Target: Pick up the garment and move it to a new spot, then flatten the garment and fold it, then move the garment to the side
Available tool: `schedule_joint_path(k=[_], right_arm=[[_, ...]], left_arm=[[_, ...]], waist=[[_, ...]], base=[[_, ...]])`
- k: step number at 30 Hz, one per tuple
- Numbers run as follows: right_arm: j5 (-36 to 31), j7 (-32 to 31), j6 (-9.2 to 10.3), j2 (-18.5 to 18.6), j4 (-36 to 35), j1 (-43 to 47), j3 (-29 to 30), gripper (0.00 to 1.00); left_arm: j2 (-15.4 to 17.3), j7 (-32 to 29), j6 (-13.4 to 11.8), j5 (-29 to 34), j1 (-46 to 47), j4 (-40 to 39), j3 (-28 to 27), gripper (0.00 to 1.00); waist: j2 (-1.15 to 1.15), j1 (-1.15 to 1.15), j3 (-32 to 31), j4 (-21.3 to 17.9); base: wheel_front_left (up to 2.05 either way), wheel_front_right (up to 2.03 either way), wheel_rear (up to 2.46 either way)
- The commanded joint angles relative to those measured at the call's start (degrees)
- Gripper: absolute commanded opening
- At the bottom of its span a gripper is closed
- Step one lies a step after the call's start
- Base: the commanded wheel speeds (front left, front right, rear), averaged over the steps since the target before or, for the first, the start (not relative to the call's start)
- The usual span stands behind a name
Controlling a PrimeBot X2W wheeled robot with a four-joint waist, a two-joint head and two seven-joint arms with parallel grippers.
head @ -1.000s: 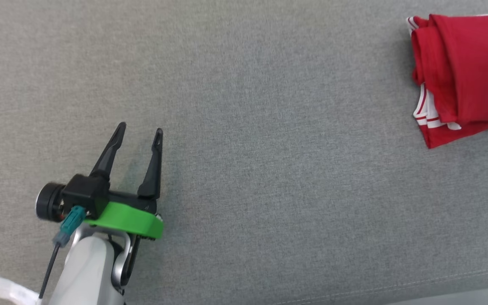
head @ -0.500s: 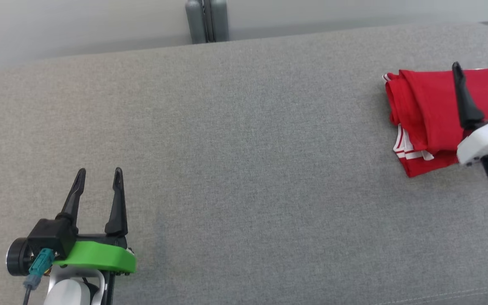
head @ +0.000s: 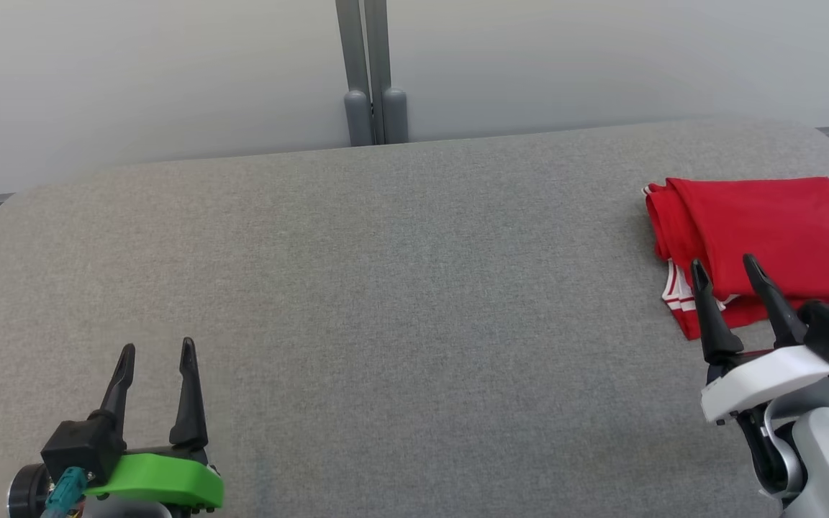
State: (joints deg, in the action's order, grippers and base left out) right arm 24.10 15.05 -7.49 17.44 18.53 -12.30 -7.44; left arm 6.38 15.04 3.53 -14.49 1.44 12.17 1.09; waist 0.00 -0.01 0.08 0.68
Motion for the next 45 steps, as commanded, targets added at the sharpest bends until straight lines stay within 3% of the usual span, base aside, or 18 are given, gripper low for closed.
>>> schedule_joint_path(k=[1, 12, 30, 31, 34, 45], right_arm=[[-0.03, 0.12, 0.00, -0.27, -0.73, 1.50, 0.53, 1.00], [-0.94, 0.12, 0.00, -2.67, -2.75, 5.44, 1.24, 1.00], [-1.58, 0.12, 0.00, -3.18, -2.34, 4.42, -0.17, 1.00], [-1.28, -0.01, 0.00, -3.28, -2.18, 4.82, -0.17, 0.00], [-1.06, -0.10, 0.00, -4.12, -0.95, 5.81, -0.46, 0.00], [9.00, -3.28, 0.00, -5.61, -1.42, 5.66, 1.73, 0.00]], left_arm=[[-0.18, 0.16, 0.04, 0.58, -0.80, 0.06, -0.74, 1.00], [-1.17, 0.16, 1.82, 2.74, -1.68, 2.48, -2.39, 1.00], [-2.30, 0.16, 3.41, 4.67, -0.42, 3.52, -2.41, 1.00], [-2.17, -0.01, 3.24, 4.45, -0.81, 3.42, -2.42, 0.00], [-2.31, -0.37, 3.27, 4.38, -1.13, 5.01, -2.38, 0.00], [-2.48, -3.85, 3.38, -7.46, 0.26, 4.99, -3.59, 0.00]], waist=[[0.00, 0.01, -0.50, 0.52], [0.00, 0.01, -1.07, 0.52], [0.00, 0.01, -1.12, 0.33], [0.00, 0.01, -1.12, 0.33], [0.00, 0.01, -1.11, 0.32], [0.00, 0.01, -1.03, 0.24]], base=[[0.00, 0.00, 0.00], [0.00, 0.00, 0.00], [0.00, 0.00, 0.00], [0.00, 0.00, 0.00], [0.00, 0.00, 0.00], [0.00, 0.00, 0.00]])
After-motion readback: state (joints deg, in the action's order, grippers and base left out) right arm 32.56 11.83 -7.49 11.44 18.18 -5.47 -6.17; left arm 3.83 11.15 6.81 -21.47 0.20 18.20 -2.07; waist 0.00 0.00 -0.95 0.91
